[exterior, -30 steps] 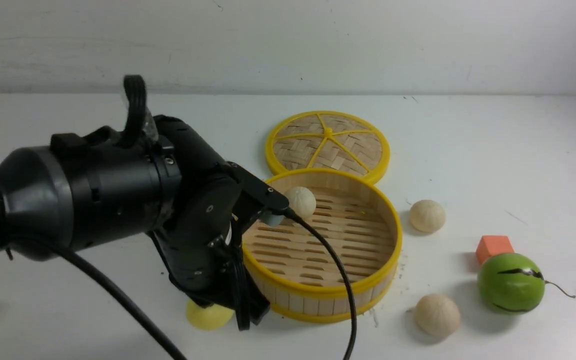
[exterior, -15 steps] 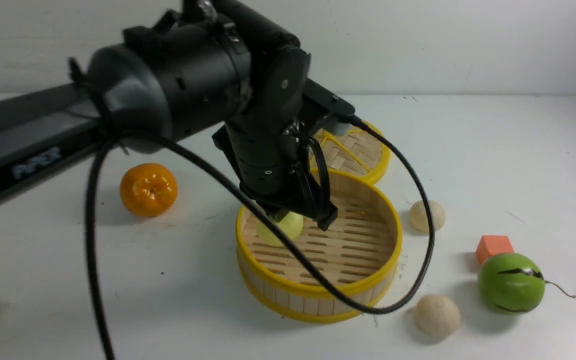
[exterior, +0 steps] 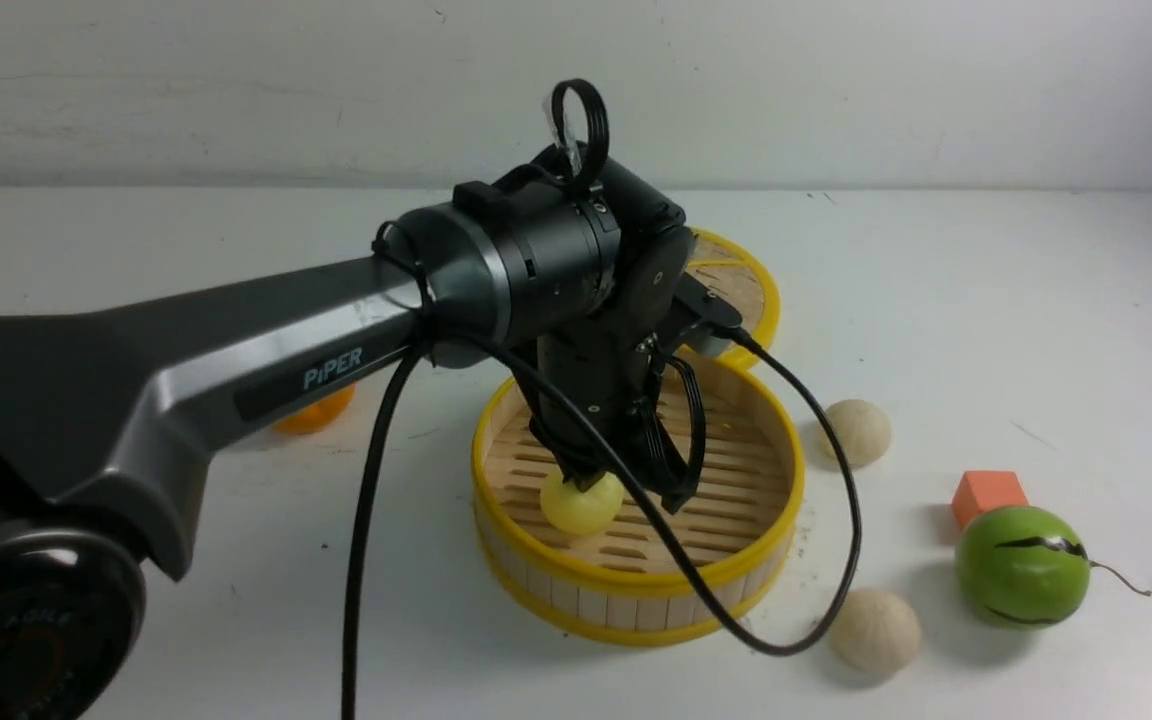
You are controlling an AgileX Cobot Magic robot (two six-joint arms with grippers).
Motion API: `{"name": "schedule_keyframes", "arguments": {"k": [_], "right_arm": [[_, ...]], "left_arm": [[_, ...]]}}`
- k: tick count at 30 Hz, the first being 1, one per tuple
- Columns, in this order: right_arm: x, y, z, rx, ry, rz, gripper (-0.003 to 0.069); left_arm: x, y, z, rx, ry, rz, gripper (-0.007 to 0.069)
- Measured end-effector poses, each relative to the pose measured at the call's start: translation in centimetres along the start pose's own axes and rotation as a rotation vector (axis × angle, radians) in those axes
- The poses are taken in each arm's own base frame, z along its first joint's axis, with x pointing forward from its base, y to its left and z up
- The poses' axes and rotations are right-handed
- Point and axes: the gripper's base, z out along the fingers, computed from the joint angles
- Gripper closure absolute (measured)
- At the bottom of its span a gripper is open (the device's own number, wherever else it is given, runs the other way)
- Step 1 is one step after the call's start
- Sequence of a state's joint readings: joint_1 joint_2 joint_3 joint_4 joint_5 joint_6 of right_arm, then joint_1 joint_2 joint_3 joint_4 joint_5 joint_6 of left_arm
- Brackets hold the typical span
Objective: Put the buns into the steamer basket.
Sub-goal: Use the left arm to put the steamed stuffed bun into the steamer, then use the right arm to grab a steamed stuffed bun
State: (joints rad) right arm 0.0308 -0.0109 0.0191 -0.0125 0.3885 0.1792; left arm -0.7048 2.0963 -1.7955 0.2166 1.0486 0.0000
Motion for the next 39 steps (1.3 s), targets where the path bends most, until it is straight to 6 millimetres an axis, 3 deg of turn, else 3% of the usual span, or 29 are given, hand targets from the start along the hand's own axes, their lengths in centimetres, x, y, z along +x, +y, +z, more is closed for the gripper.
{"name": "schedule_keyframes", "arguments": {"k": [5,11,17,23,27,28,31,32,33,34,39], "right_arm": [[0.0,0.0,0.0,0.0,0.0,0.0,0.0419],[0.0,0.0,0.0,0.0,0.0,0.0,0.0419],[0.0,0.0,0.0,0.0,0.0,0.0,0.0419],[0.0,0.0,0.0,0.0,0.0,0.0,0.0419],[0.0,0.0,0.0,0.0,0.0,0.0,0.0419],[0.0,0.0,0.0,0.0,0.0,0.0,0.0419],[0.0,0.0,0.0,0.0,0.0,0.0,0.0419],[0.0,0.0,0.0,0.0,0.0,0.0,0.0419],[0.0,0.0,0.0,0.0,0.0,0.0,0.0419],[0.0,0.0,0.0,0.0,0.0,0.0,0.0419],[0.0,0.0,0.0,0.0,0.0,0.0,0.0419]], "left_arm": [[0.0,0.2,0.4,-0.029,0.007,0.018,0.0605],[0.0,0.1,1.1,-0.037,0.021,0.027,0.048],[-0.1,0.3,0.1,-0.038,0.0,0.004,0.034],[0.1,0.7,-1.8,-0.039,-0.019,-0.033,0.0301],[0.4,0.8,-4.3,-0.002,-0.039,-0.083,0.0311],[0.8,0.9,-7.1,0.036,-0.07,-0.137,0.0355],[1.9,1.3,-11.7,0.071,-0.15,-0.18,0.0469],[2.0,1.3,-12.0,0.073,-0.157,-0.183,0.0491],[3.1,1.7,-14.8,0.08,-0.21,-0.196,0.0586],[4.1,1.8,-16.3,0.082,-0.239,-0.204,0.0627],[9.2,1.9,-20.3,0.104,-0.323,-0.254,0.0638]]}}
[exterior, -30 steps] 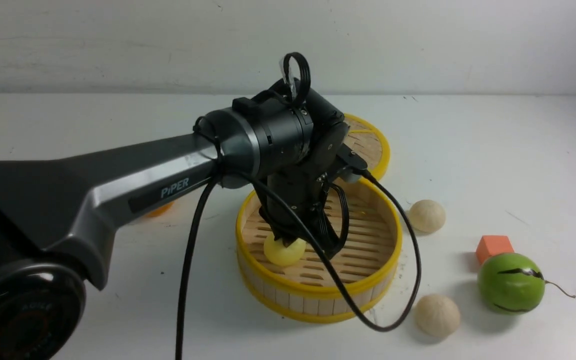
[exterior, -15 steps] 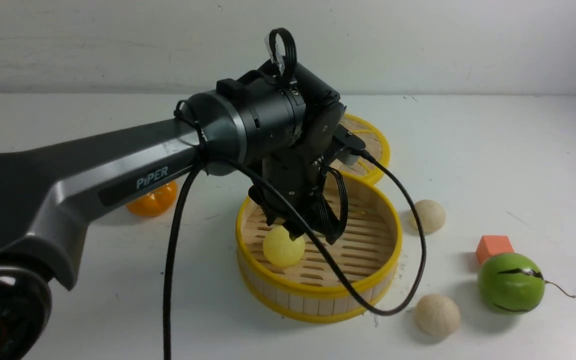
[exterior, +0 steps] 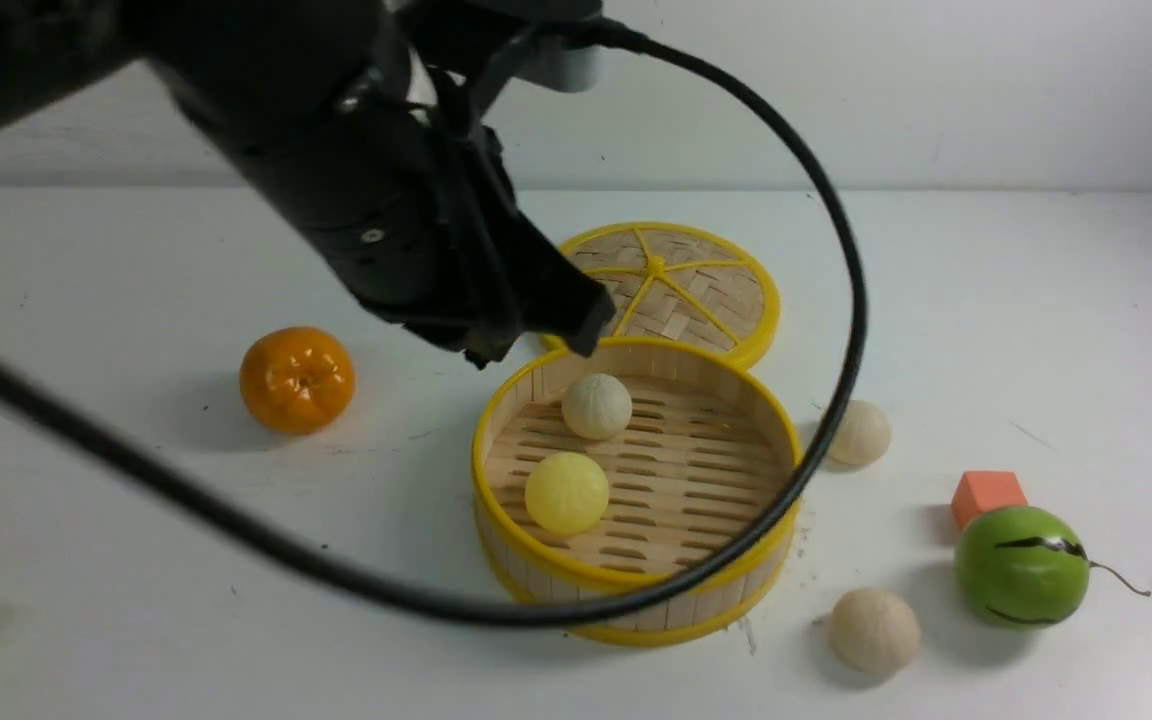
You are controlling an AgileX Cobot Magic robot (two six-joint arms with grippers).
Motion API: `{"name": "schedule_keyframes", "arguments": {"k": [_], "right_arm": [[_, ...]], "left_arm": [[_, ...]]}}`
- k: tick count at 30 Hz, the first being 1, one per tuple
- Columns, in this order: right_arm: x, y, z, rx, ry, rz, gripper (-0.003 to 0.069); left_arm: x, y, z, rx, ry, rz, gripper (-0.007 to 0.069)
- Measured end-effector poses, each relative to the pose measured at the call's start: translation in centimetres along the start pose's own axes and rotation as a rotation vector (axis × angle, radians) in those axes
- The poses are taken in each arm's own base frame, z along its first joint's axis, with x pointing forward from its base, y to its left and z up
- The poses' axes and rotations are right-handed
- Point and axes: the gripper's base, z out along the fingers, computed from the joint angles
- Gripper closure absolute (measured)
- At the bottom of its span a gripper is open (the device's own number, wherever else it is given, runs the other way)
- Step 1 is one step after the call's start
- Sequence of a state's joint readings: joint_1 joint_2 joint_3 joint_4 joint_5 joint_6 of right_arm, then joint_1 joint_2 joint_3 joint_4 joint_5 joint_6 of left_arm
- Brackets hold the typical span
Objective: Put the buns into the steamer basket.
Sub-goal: Use the right arm to grab a steamed stuffed bun
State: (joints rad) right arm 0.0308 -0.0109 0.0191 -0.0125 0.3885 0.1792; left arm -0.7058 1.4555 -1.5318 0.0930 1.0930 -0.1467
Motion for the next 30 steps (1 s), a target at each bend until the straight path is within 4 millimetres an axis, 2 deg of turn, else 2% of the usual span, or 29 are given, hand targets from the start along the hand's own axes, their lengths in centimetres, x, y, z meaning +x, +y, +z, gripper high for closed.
{"name": "schedule_keyframes", "arguments": {"k": [1,5,7,9,10,11,14,17,18,20,23,24,26,30], "right_arm": [[0.0,0.0,0.0,0.0,0.0,0.0,0.0419],[0.0,0.0,0.0,0.0,0.0,0.0,0.0419],[0.0,0.0,0.0,0.0,0.0,0.0,0.0419],[0.0,0.0,0.0,0.0,0.0,0.0,0.0419],[0.0,0.0,0.0,0.0,0.0,0.0,0.0419],[0.0,0.0,0.0,0.0,0.0,0.0,0.0419],[0.0,0.0,0.0,0.0,0.0,0.0,0.0419],[0.0,0.0,0.0,0.0,0.0,0.0,0.0419],[0.0,0.0,0.0,0.0,0.0,0.0,0.0419],[0.0,0.0,0.0,0.0,-0.003,0.0,0.0419],[-0.2,0.1,0.0,-0.013,-0.017,0.039,0.0419],[-0.1,0.1,0.0,-0.014,-0.018,0.047,0.0419],[-0.3,0.3,0.1,-0.041,-0.052,0.131,0.0419],[-1.2,0.6,0.0,-0.086,-0.142,0.27,0.0419]], "left_arm": [[1.7,0.2,-1.1,0.015,-0.027,-0.012,0.0638],[6.5,0.6,-2.9,0.053,-0.133,-0.045,0.0638],[8.6,0.8,-3.3,0.068,-0.188,-0.063,0.0638],[11.6,1.0,-3.8,0.094,-0.273,-0.08,0.0638],[11.8,1.0,-3.8,0.098,-0.281,-0.084,0.0638],[13.9,1.1,-4.0,0.124,-0.351,-0.098,0.0638],[16.8,1.2,-4.0,0.167,-0.46,-0.132,0.0638],[18.9,1.3,-4.0,0.203,-0.54,-0.167,0.0638],[20.3,1.4,-4.0,0.233,-0.595,-0.201,0.0638],[21.8,1.5,-3.9,0.259,-0.65,-0.233,0.0638],[23.9,1.8,-4.2,0.286,-0.736,-0.254,0.0638],[24.1,1.8,-4.2,0.288,-0.74,-0.256,0.0638],[25.8,1.9,-4.3,0.302,-0.784,-0.26,0.0638],[27.2,2.1,-4.5,0.316,-0.862,-0.261,0.0638]]}}
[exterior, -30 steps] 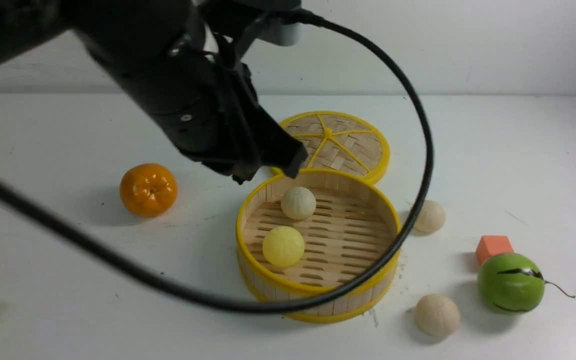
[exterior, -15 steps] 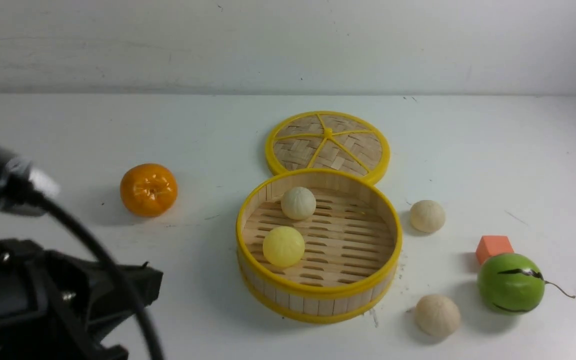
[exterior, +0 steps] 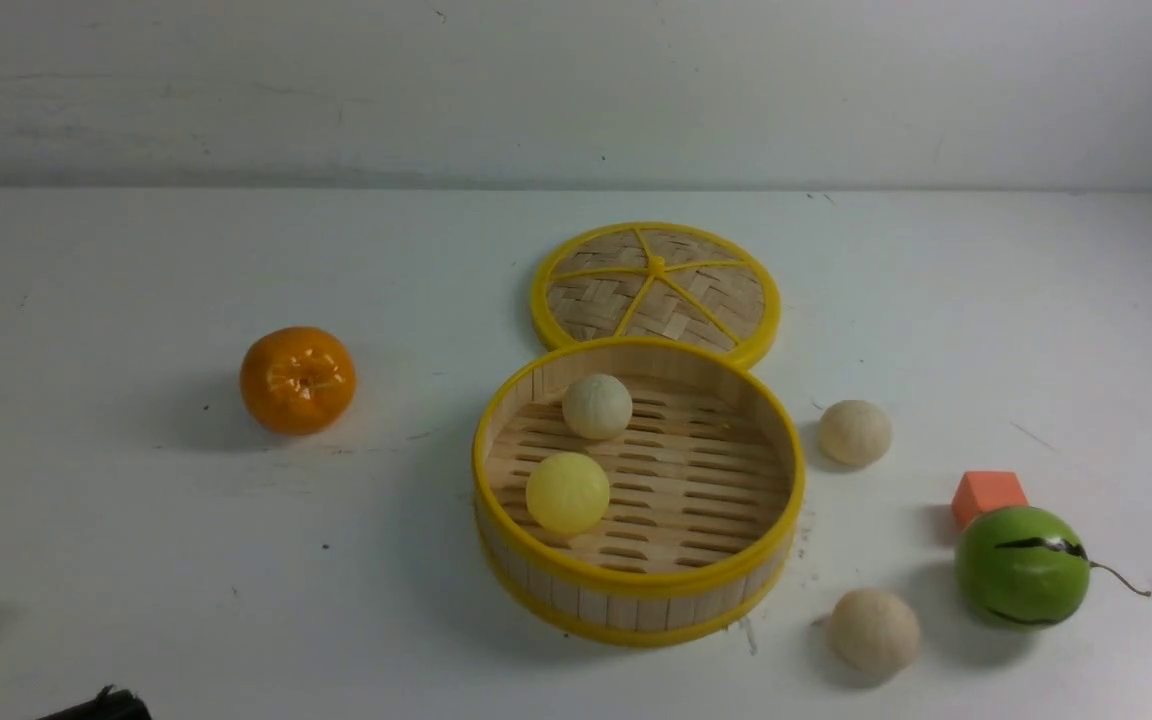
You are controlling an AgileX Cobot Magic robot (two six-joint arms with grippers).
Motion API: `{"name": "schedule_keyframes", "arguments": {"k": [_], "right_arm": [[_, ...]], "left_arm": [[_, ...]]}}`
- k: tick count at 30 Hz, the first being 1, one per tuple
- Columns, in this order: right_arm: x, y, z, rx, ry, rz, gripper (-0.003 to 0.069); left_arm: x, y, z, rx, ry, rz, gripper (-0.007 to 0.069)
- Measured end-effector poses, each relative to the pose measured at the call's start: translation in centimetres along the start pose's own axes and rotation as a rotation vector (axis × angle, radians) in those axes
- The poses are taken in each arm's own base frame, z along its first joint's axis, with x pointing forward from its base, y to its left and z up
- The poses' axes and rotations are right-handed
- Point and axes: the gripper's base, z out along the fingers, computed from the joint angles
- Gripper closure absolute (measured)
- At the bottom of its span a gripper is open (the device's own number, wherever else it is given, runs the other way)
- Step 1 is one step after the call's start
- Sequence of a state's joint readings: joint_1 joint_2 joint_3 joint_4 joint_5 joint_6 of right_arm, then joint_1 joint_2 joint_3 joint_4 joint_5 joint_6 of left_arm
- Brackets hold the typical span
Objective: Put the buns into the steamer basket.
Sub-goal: Use the right arm to grab a steamed stuffed bun
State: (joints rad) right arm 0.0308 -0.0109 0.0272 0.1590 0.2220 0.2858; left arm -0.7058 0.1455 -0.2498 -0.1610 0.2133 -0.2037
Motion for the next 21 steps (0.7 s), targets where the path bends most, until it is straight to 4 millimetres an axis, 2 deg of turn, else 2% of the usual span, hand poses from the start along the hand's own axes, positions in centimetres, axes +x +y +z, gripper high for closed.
{"name": "schedule_keyframes", "arguments": {"k": [6,9,10,12,13,14,15,18,21], "right_arm": [[-1.2,0.5,-0.1,-0.06,-0.124,0.185,0.0419],[-2.5,1.5,-0.5,-0.085,-0.068,0.279,0.0419],[-3.7,2.5,-0.7,-0.085,0.025,0.27,0.0419],[-4.9,3.8,-0.5,-0.065,0.213,0.199,0.0419],[-5.3,4.0,-0.7,-0.073,0.201,0.188,0.0419],[-6.5,5.2,-0.2,-0.06,0.391,0.091,0.0419],[-7.1,5.8,0.2,-0.052,0.494,0.034,0.0419],[-8.6,7.0,2.1,-0.023,0.729,-0.084,0.0419],[-9.5,7.6,5.2,0.013,0.9,-0.144,0.0419]], "left_arm": [[-0.3,-0.1,-0.5,0.015,-0.058,0.008,0.0638],[-0.2,0.0,-0.5,0.013,-0.057,0.017,0.0638],[-0.2,0.0,-0.4,0.01,-0.053,0.022,0.0638],[-0.1,0.0,-0.4,0.008,-0.049,0.029,0.0638],[-0.1,0.0,-0.4,0.008,-0.048,0.029,0.0638],[-0.1,0.0,-0.4,0.006,-0.046,0.033,0.0638],[-0.1,0.1,-0.4,0.005,-0.045,0.035,0.0638],[-0.1,0.1,-0.4,0.005,-0.044,0.037,0.0638],[-0.1,0.1,-0.4,0.005,-0.044,0.037,0.0638]]}}
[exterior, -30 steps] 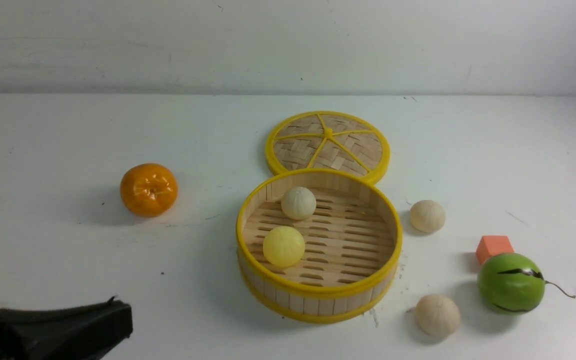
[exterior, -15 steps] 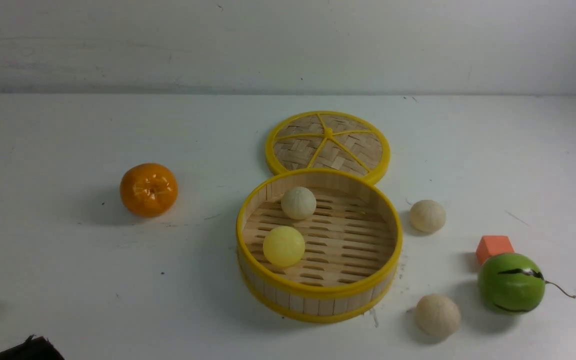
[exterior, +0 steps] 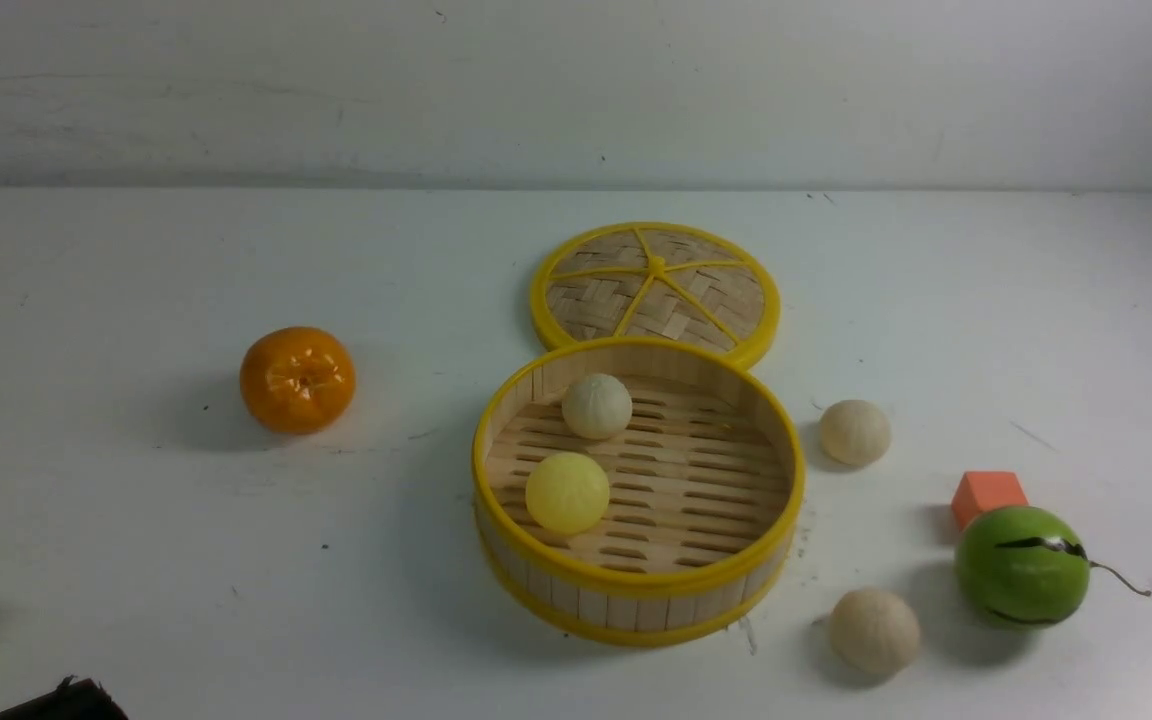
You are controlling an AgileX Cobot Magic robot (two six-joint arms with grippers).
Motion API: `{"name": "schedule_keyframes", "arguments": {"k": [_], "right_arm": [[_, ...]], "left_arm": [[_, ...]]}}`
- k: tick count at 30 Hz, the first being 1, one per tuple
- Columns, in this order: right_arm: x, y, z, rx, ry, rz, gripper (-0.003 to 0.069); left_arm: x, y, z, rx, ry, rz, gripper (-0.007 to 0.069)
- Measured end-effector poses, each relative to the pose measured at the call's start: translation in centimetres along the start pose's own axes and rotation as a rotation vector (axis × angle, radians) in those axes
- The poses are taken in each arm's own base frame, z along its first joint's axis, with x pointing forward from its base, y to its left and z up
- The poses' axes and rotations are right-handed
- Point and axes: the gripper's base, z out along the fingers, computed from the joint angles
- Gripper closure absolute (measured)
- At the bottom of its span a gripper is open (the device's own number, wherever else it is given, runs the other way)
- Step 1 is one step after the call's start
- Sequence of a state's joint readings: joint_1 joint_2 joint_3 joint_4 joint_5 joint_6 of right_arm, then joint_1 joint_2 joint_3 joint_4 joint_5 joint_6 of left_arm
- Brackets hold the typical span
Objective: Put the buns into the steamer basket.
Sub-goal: Use the right arm to grab a steamed stuffed bun
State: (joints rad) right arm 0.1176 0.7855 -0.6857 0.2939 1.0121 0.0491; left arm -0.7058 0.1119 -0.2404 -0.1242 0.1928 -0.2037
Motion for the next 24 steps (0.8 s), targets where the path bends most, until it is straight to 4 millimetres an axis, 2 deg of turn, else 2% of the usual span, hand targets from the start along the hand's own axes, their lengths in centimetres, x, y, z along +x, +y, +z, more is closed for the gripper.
{"name": "schedule_keyframes", "arguments": {"k": [1,2,5,9,13,16,19,20,24], "right_arm": [[-1.0,0.1,0.5,0.01,0.044,-0.012,0.0419],[-1.1,0.1,0.3,0.008,0.037,-0.017,0.0419],[-4.3,0.6,2.7,0.02,0.161,-0.043,0.0419],[-6.3,2.8,5.6,0.006,0.254,-0.118,0.0419],[-7.4,5.8,8.9,0.044,0.296,-0.241,0.0419],[-7.8,7.2,11.2,0.093,0.32,-0.318,0.0419],[-8.2,7.5,13.7,0.145,0.345,-0.357,0.0412],[-8.2,7.5,13.8,0.145,0.347,-0.357,0.0412],[-8.7,6.9,16.7,0.175,0.359,-0.361,0.0371]], "left_arm": [[0.0,0.0,0.0,0.0,0.0,0.0,0.0638],[0.0,0.0,0.0,0.0,0.0,0.0,0.0638],[0.0,0.0,0.0,0.0,0.0,0.0,0.0638],[0.0,0.0,0.0,0.0,0.0,0.0,0.0638],[0.0,0.0,0.0,0.0,0.0,0.0,0.0638],[0.0,0.0,0.0,0.0,0.0,0.0,0.0638],[0.0,0.0,0.0,0.0,0.0,0.0,0.0638],[0.0,0.0,0.0,0.0,0.0,0.0,0.0638],[0.0,0.0,0.0,0.0,0.002,0.0,0.0637]]}}
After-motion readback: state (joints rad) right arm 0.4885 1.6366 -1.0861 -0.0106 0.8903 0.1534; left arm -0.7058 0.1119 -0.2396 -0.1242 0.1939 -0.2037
